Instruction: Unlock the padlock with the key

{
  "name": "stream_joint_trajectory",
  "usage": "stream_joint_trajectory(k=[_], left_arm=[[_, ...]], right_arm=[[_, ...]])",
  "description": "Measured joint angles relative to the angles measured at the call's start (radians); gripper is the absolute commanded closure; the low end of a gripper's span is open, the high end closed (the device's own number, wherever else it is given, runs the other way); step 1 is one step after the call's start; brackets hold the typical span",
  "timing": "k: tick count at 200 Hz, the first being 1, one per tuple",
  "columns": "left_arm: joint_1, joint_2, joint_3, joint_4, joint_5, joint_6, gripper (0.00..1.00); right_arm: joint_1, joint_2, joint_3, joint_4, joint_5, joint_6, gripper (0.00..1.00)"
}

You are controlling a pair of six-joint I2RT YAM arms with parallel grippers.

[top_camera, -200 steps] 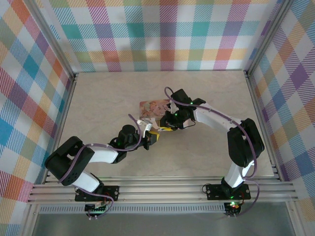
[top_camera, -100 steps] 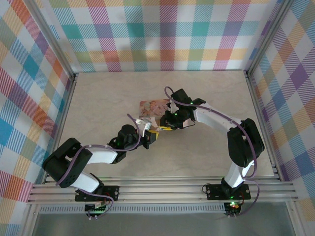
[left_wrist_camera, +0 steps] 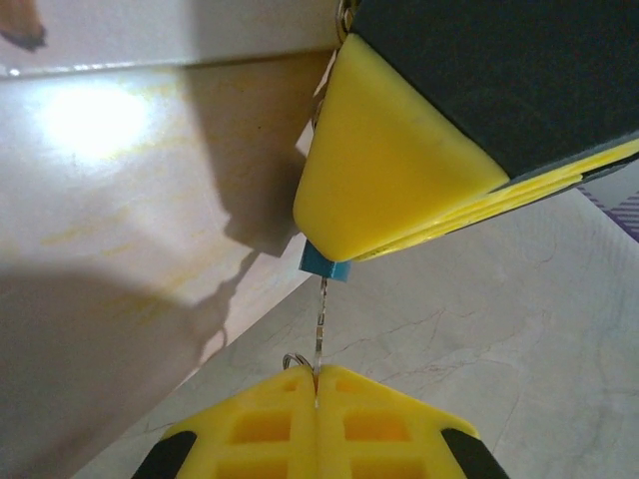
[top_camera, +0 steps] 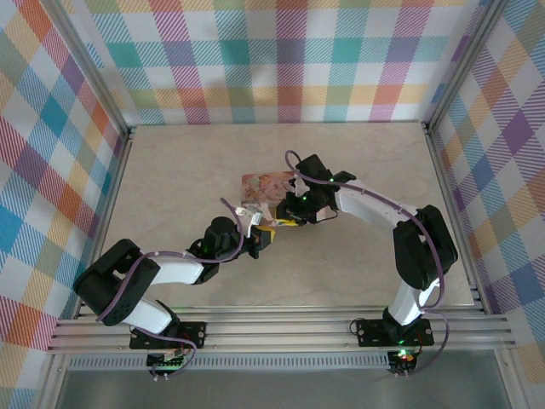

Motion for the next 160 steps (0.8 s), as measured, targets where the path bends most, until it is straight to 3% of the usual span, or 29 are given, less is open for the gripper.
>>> stream_joint_trajectory(k=[160], left_arm=[[-0.003, 0.056, 0.000, 0.061, 0.019, -0.056, 1.00]], right_arm=[[-0.013, -0.026, -0.076, 0.070, -0.024, -0.059, 1.00]])
